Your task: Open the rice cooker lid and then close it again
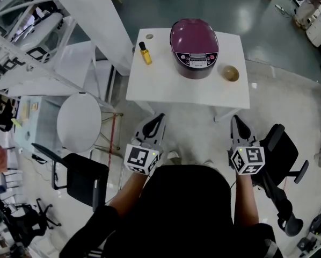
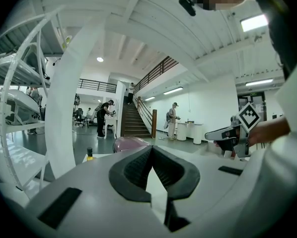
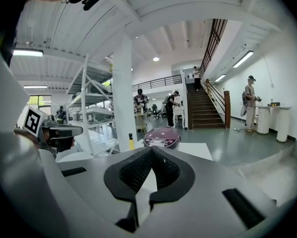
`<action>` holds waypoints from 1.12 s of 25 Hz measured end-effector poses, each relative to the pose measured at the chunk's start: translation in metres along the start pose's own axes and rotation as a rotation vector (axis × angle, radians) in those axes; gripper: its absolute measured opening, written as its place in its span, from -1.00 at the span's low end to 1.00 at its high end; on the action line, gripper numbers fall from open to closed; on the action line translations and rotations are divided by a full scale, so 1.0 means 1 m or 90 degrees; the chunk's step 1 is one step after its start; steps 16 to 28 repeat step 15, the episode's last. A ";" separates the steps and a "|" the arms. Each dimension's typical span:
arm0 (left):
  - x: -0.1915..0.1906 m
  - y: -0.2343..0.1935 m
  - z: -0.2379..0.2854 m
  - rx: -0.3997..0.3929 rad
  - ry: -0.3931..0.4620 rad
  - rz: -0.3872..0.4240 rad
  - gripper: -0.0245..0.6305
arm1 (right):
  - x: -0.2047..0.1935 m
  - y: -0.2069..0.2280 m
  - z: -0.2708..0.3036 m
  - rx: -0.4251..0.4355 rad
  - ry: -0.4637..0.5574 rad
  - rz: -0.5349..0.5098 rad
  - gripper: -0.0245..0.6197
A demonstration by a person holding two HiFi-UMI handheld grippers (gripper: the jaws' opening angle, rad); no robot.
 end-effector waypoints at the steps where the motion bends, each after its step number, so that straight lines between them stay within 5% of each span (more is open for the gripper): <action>1: 0.000 0.000 0.001 -0.003 0.000 -0.001 -0.91 | -0.001 0.001 0.000 -0.002 -0.002 0.001 -0.93; 28: -0.009 0.001 -0.004 -0.013 0.002 0.001 -0.91 | 0.001 -0.001 -0.003 -0.007 0.006 -0.013 -0.92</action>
Point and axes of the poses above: the fingertips, and each gripper's own axes: z forward along the fingers, y to its right, x out of its top, the point moved 8 cm from there along -z, backward along the fingers
